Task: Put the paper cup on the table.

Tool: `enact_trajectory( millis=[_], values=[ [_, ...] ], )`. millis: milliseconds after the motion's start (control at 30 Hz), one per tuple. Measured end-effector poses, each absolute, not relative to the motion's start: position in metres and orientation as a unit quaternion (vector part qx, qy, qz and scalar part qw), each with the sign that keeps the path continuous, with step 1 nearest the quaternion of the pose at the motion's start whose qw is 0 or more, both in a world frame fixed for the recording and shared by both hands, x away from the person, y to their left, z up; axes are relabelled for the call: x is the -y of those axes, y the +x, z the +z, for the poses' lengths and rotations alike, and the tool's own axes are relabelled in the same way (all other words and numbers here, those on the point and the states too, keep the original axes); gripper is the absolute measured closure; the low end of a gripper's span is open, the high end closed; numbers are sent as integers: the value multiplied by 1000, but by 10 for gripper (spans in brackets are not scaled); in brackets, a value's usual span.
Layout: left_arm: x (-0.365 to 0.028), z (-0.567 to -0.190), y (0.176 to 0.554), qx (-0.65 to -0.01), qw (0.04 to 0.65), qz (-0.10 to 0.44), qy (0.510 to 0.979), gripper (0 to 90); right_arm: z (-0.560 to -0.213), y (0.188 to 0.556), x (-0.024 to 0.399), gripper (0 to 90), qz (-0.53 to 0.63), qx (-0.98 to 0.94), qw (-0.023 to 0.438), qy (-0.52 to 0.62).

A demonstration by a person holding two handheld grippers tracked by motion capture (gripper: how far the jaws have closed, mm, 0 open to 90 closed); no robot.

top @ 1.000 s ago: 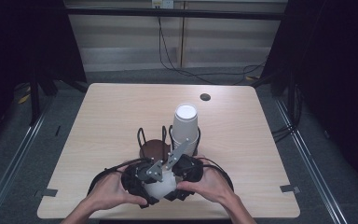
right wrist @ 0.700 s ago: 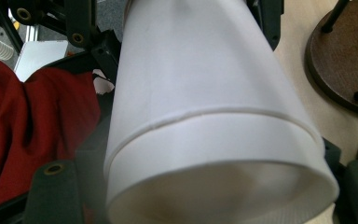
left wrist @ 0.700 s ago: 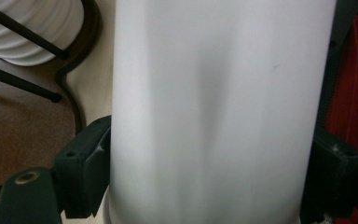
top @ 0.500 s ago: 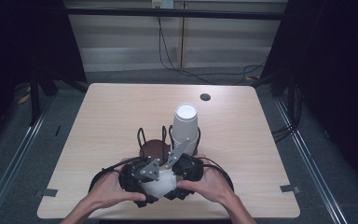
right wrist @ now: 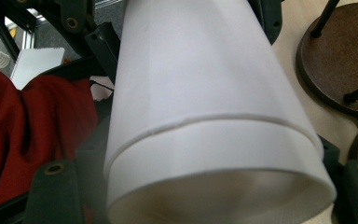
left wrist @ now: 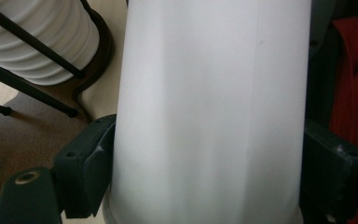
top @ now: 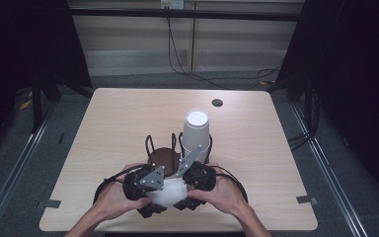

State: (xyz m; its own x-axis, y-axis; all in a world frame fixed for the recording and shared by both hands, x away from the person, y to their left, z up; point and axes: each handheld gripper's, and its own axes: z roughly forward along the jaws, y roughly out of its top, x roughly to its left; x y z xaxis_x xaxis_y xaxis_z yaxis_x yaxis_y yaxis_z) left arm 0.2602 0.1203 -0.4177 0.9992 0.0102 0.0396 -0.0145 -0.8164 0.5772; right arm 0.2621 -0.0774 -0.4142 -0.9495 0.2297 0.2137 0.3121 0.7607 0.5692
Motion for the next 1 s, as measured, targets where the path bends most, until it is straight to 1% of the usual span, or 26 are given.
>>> enact_trajectory(
  millis=[167,233,367,433,633,700,833,1000],
  values=[
    [-125,-415,260,6,323,25,946,141,-415,262,78,249,-311,937,61,-144],
    [-127,-412,261,4,323,20,946,142,-417,263,79,249,-310,938,59,-142],
    [-133,-409,264,-4,344,13,939,154,-417,264,81,249,-310,937,63,-149],
    [-138,-404,265,-15,363,18,931,154,-417,265,83,249,-311,936,62,-155],
    [-148,-401,265,-33,377,20,925,156,-417,266,90,248,-317,932,62,-165],
    [-159,-402,262,-49,382,33,922,157,-413,266,92,248,-319,931,59,-168],
    [-173,-406,262,-66,391,35,917,157,-415,267,95,248,-318,930,59,-176],
    [-185,-409,268,-97,426,32,899,157,-422,269,99,248,-321,926,62,-186]
  ],
)
